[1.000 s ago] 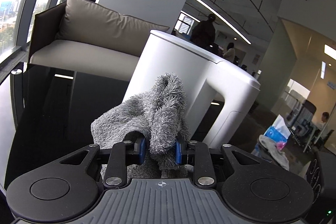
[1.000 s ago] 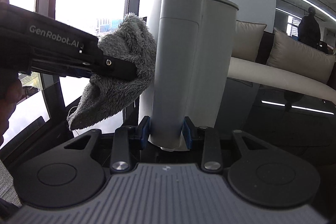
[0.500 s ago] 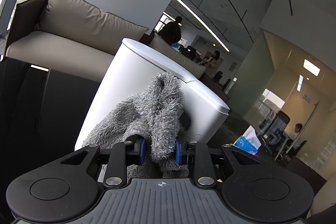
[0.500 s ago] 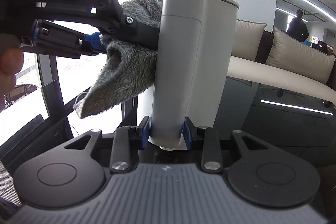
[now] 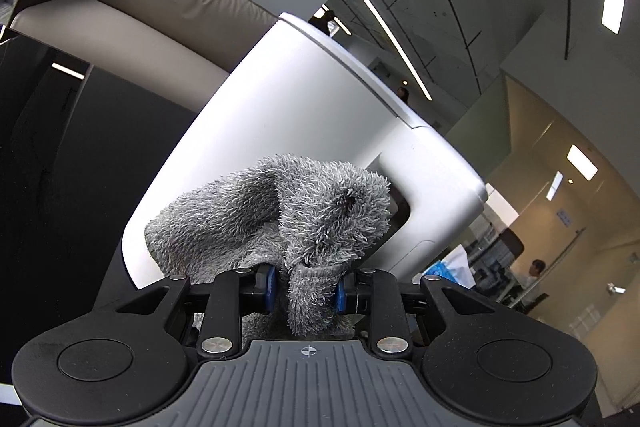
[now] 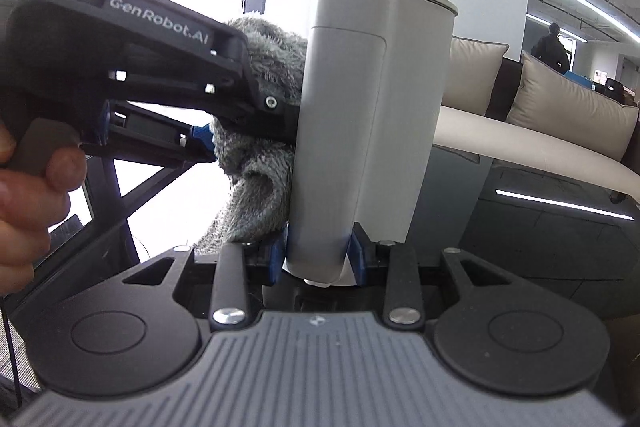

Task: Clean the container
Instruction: 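Lift the kettle with the right gripper while the left presses the towel against it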

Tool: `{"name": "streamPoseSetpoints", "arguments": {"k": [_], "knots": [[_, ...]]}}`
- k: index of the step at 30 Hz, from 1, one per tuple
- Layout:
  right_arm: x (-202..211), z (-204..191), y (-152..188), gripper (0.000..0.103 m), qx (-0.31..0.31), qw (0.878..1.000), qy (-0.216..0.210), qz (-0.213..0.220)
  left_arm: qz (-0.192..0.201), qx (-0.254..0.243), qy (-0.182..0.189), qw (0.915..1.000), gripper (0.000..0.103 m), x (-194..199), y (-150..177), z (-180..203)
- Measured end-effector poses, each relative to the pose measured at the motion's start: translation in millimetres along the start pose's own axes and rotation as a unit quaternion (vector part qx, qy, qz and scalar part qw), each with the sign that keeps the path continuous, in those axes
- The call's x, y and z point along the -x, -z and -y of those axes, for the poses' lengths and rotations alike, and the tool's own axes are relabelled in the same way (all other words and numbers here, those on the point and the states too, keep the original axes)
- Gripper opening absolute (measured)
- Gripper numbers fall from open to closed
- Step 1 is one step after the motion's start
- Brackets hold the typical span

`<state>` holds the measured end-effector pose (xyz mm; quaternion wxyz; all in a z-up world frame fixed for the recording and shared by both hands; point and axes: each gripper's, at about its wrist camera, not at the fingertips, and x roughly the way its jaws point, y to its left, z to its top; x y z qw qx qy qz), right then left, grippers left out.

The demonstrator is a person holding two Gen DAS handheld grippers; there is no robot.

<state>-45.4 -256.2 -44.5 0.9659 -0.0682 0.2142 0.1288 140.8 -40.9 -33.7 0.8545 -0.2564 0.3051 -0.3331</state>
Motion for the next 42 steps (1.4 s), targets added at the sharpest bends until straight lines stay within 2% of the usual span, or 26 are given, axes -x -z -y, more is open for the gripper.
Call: {"name": "streamPoseSetpoints", "arguments": {"k": [6,11,19,26,34,42], "knots": [[0.1,0.2,2.1,0.035,0.001,1.0,-0.001,0.001,-0.02,0.022,-0.006,0.9995,0.024,-19.8,4.3,-28.4],[-0.8,0.9,3.2,0.034,0.0,1.0,-0.002,-0.004,-0.018,0.036,-0.001,0.9992,0.024,-21.3,-1.8,-43.7],[-1.5,1.3,1.9,0.034,-0.002,1.0,-0.003,-0.005,0.03,0.051,0.045,0.9972,0.024,-8.1,-24.2,-48.3],[2.6,-2.3,4.9,0.034,-0.001,1.0,-0.001,-0.006,0.045,0.063,0.052,0.9956,0.024,-3.7,-29.7,-53.2],[-3.5,1.1,-0.3,0.034,-0.002,1.0,0.0,-0.006,0.041,0.079,0.061,0.9941,0.024,7.8,-7.9,-39.2],[-3.9,0.4,0.2,0.034,-0.002,1.0,0.001,-0.006,0.018,0.082,0.037,0.9958,0.024,5.3,0.2,-49.8]]}}
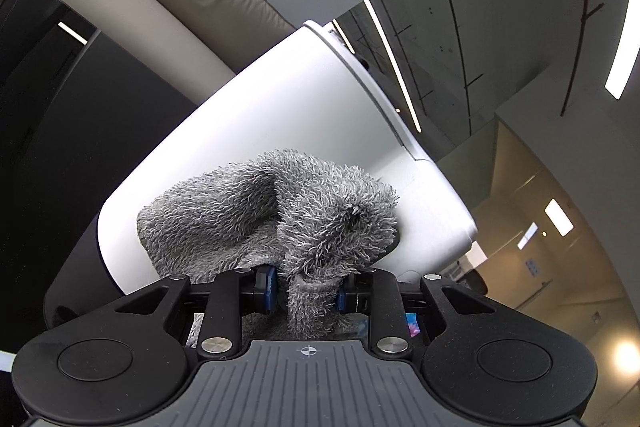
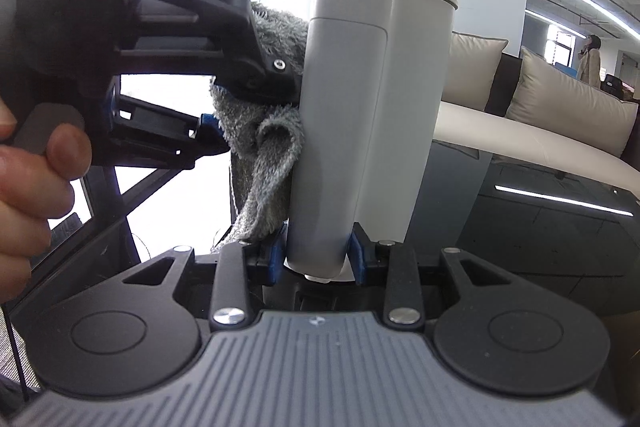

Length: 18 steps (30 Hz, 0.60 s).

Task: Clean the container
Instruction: 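Lift the kettle with the right gripper while the left presses the towel against it, then wipe the towel along the kettle body with the left gripper while the right holds it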

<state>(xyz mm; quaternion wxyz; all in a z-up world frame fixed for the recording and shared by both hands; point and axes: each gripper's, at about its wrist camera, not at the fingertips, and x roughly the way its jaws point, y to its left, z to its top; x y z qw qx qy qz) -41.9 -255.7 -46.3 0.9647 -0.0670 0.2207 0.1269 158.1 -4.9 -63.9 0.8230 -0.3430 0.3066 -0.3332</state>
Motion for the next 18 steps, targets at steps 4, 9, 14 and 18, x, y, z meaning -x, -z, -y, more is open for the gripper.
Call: {"name": "streamPoseSetpoints", "arguments": {"k": [4,9,14,18], "knots": [[-0.2,-0.9,0.3,0.034,-0.001,1.0,0.001,0.0,-0.021,-0.004,-0.028,0.9994,0.024,-6.8,4.3,-10.7],[-0.6,-3.1,0.7,0.035,-0.006,1.0,0.01,0.0,-0.033,-0.012,-0.051,0.9981,0.024,-12.0,7.2,-17.5],[0.6,-8.6,1.3,0.035,-0.008,1.0,0.024,0.005,-0.023,-0.038,-0.065,0.9969,0.024,-5.2,3.8,-12.1],[1.4,-15.2,1.9,0.035,-0.004,0.999,0.049,0.007,-0.014,-0.037,-0.069,0.9968,0.024,-0.1,0.1,-15.6]]}}
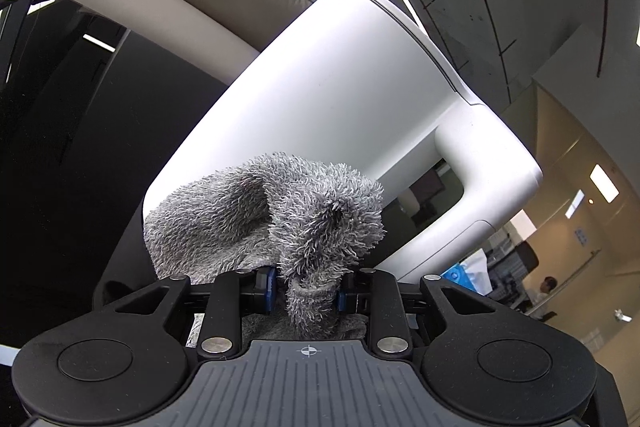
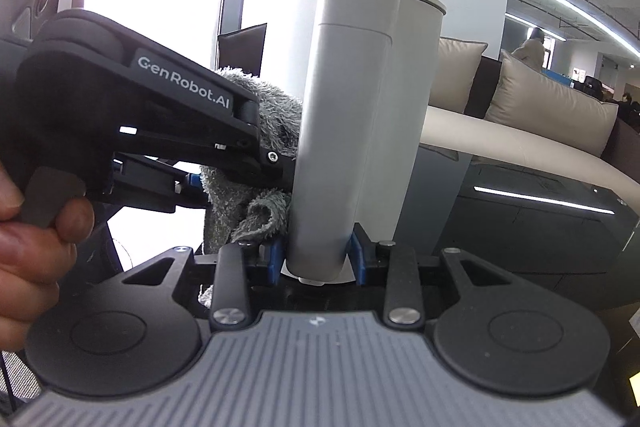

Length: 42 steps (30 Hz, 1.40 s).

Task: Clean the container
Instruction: 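Wipe the towel along the kettle body with the left gripper while the right holds it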

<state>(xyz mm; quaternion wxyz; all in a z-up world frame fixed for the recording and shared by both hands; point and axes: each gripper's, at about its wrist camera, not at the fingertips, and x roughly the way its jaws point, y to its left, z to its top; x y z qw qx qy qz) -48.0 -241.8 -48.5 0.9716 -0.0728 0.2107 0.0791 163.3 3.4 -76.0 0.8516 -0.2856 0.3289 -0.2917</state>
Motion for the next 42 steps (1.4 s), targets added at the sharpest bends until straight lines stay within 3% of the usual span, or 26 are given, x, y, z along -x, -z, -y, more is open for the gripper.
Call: {"name": "streamPoseSetpoints", "arguments": {"k": [5,7,11,16,29,34,42], "knots": [[6.3,-10.0,-8.2,0.038,-0.003,0.998,0.054,0.041,0.026,0.009,-0.005,0.9996,0.024,13.4,-5.8,-7.0],[3.0,-11.0,-11.6,0.046,-0.01,0.996,0.07,0.046,0.033,0.01,-0.011,0.9994,0.024,16.0,-8.0,-7.6],[-6.9,-13.2,-12.1,0.048,-0.03,0.993,0.108,0.046,0.039,0.009,-0.024,0.9989,0.024,20.4,-11.4,-10.3],[-13.5,-16.1,-11.1,0.035,-0.037,0.989,0.136,0.051,0.04,0.014,-0.025,0.9988,0.024,21.1,-10.9,-6.7],[-47.7,25.3,-10.5,0.031,-0.093,0.967,0.234,0.05,0.037,0.012,-0.027,0.9989,0.024,28.6,0.0,9.2],[-55.2,42.6,-7.4,0.03,-0.109,0.961,0.247,0.053,0.036,0.01,-0.028,0.9989,0.024,27.4,0.5,-1.2],[-59.4,67.6,-2.3,0.03,-0.115,0.97,0.206,0.065,0.04,0.015,-0.031,0.9986,0.024,38.8,7.9,-9.2]]}}
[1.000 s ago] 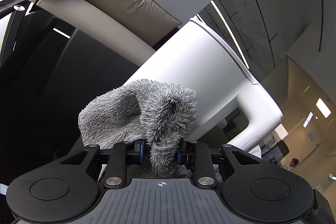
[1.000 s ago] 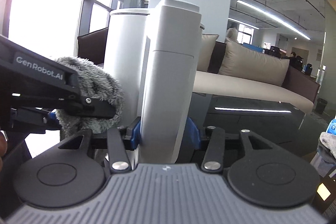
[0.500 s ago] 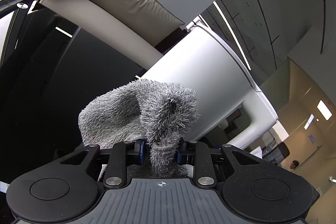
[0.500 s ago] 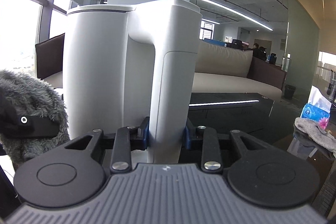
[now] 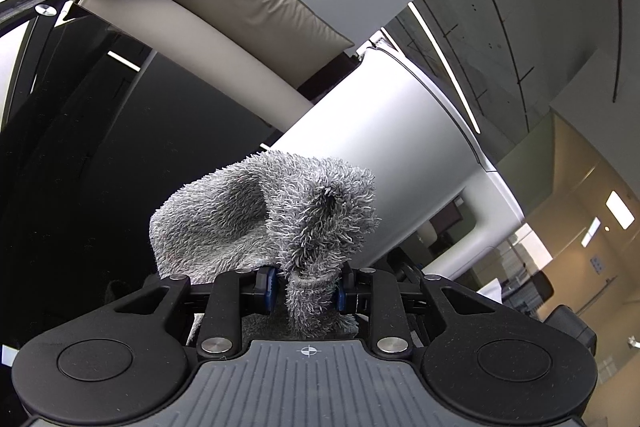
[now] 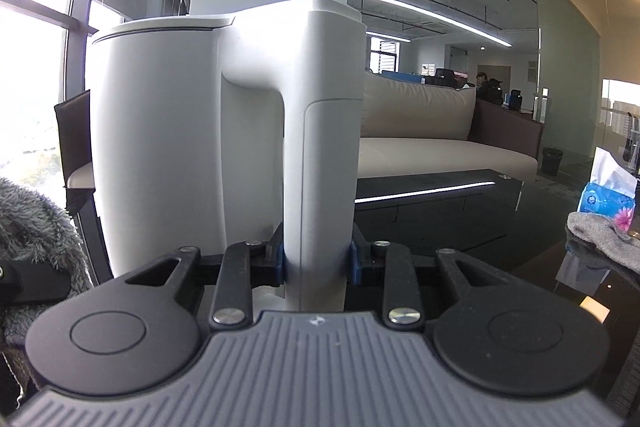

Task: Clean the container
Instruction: 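Wipe the towel along the kettle body with the left gripper while the right holds it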

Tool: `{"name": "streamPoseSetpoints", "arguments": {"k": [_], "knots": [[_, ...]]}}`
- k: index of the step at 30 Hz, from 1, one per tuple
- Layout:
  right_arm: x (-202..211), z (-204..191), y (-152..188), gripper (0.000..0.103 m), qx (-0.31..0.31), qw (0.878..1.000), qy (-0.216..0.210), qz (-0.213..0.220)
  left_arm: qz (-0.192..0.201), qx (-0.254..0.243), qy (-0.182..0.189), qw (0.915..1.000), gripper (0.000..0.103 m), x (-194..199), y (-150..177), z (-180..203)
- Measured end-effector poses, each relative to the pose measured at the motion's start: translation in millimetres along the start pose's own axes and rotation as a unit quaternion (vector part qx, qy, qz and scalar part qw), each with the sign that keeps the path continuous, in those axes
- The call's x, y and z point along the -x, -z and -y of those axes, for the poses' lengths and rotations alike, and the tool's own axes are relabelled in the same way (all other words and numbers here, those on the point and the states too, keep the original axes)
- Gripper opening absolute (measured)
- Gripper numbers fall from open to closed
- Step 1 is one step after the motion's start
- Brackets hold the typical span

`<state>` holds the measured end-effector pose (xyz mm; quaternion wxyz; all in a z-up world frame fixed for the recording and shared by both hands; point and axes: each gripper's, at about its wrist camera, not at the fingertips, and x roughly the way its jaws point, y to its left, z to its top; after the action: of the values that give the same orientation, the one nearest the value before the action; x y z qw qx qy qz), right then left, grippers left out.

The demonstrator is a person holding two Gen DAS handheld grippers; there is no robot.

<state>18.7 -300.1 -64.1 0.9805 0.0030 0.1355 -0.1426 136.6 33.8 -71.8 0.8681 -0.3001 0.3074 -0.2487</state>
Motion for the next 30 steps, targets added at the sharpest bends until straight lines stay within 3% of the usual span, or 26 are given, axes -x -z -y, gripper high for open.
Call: {"name": "streamPoseSetpoints", "arguments": {"k": [12,30], "knots": [[5.0,-8.4,-0.3,0.03,0.007,0.999,-0.036,0.01,0.001,0.005,-0.004,1.0,0.024,15.0,7.0,-4.6],[9.2,-15.0,-3.7,0.031,0.016,0.99,-0.137,0.02,0.02,0.017,-0.013,0.9996,0.024,45.6,19.6,-0.9]]}}
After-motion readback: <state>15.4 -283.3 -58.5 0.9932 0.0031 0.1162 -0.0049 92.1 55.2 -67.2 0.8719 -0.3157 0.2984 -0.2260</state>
